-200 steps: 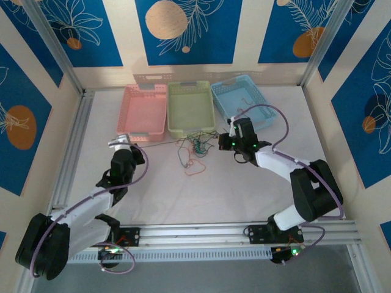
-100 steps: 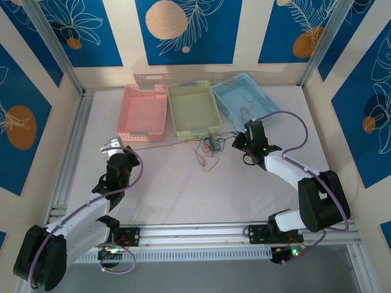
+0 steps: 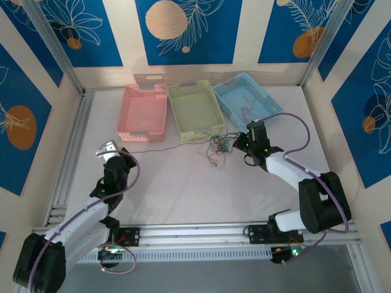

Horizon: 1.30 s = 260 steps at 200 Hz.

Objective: Untangle the cables

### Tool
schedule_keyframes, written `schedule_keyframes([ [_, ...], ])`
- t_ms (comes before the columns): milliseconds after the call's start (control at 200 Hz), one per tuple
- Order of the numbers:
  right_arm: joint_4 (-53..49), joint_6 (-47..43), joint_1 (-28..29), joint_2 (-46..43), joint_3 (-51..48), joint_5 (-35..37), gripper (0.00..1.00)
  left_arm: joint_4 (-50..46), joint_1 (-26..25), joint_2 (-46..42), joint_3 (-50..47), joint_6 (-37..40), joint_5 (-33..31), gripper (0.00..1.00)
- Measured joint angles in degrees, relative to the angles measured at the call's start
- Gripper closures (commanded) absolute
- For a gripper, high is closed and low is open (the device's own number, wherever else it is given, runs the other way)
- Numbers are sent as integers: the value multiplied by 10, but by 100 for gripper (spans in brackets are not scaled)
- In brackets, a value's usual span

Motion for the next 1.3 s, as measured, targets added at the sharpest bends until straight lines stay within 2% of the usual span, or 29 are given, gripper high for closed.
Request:
schedule_keyframes([
  [140,30,1,5,-87,-63,21,100,-9,4,-28,-11,-7,-14,100],
  [325,64,24,5,-204,-147,93,100,-21,8,-68,-27,-20,-30,100],
  [595,44,90,-13,-211,-155,166,100,-37,17,-108,-45,-39,-47,100],
  [800,31,119,-36,-202,-155,168,100,-43,21,-112,-45,-47,-47,100],
  [920,30,114,-46,-176,-149,134,79,-44,23,-112,-46,-49,-47,100],
  [1000,33,102,-49,-164,-142,113,57,-45,25,-112,-48,-49,-48,100],
  [1015,33,97,-48,-162,-141,110,49,-45,26,-112,-48,-49,-48,100],
  [1060,37,96,-49,-160,-138,100,41,-45,26,-112,-49,-49,-49,100],
  [1175,42,84,-49,-160,-136,85,37,-47,27,-115,-49,-49,-49,100],
  [1300,45,77,-49,-160,-136,78,42,-48,28,-120,-51,-49,-49,100],
])
